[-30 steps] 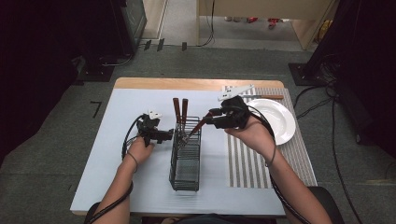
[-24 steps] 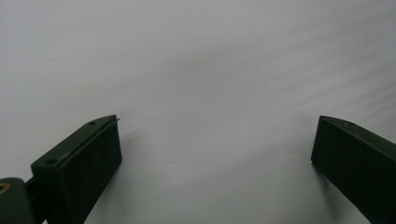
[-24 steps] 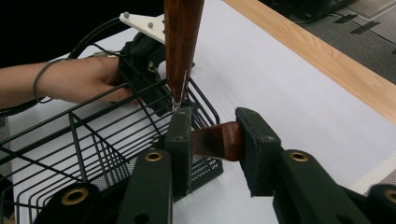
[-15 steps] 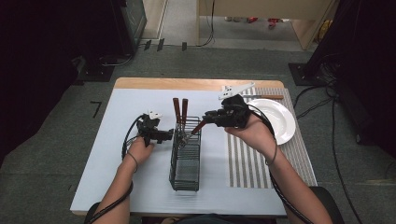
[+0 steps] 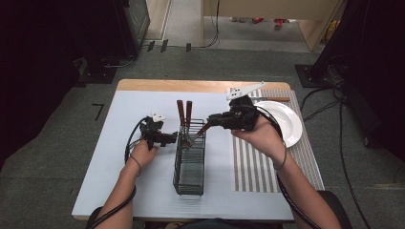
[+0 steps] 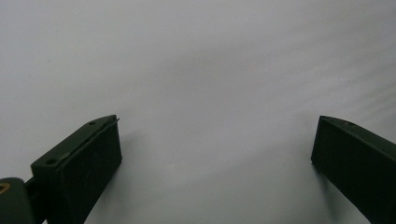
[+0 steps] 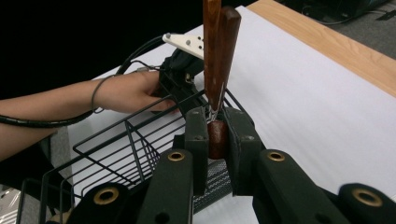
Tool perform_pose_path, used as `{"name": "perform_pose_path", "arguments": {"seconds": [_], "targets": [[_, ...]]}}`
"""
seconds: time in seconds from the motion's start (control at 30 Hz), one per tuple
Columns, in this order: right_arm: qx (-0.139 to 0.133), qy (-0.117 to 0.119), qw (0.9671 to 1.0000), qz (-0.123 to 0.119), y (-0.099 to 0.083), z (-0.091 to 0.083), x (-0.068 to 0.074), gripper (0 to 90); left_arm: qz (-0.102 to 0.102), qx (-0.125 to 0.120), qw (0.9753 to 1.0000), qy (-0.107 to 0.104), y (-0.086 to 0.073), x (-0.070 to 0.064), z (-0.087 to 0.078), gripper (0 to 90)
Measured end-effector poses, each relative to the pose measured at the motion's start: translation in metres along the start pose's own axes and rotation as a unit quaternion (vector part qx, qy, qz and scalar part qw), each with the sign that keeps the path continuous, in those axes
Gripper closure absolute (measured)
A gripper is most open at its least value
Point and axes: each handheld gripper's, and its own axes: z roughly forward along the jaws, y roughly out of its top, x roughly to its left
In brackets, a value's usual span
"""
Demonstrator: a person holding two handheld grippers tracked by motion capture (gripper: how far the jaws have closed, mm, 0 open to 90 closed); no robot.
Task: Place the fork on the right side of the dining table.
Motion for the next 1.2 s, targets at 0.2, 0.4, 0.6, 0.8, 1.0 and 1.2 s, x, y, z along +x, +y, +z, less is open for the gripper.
{"name": "perform_pose_path", "arguments": {"seconds": [0.2, 0.4, 0.6, 0.8, 1.0, 1.2], "targets": [[-0.008, 0.000, 0.9999, -0.006, 0.002, -0.007, 0.002, 81.2, 0.000, 0.000, 1.0000, 0.000, 0.000, 0.000, 0.000, 1.7], [-0.019, 0.013, 0.9997, -0.007, 0.004, -0.012, 0.004, 81.2, 0.000, 0.000, 1.0000, 0.000, 0.000, 0.000, 0.000, 1.7], [-0.023, 0.006, 0.9996, -0.013, 0.006, -0.019, 0.006, 81.2, 0.000, 0.000, 1.0000, 0.000, 0.000, 0.000, 0.000, 1.7], [-0.033, 0.005, 0.9993, -0.018, 0.008, -0.029, 0.007, 81.2, 0.000, 0.000, 1.0000, 0.000, 0.000, 0.000, 0.000, 1.7], [-0.042, 0.003, 0.9990, -0.017, 0.009, -0.040, 0.008, 81.2, 0.000, 0.000, 1.0000, 0.000, 0.000, 0.000, 0.000, 1.7], [-0.053, 0.000, 0.9985, -0.013, 0.009, -0.050, 0.005, 81.3, 0.000, 0.000, 1.0000, 0.000, 0.000, 0.000, 0.000, 1.7]]}}
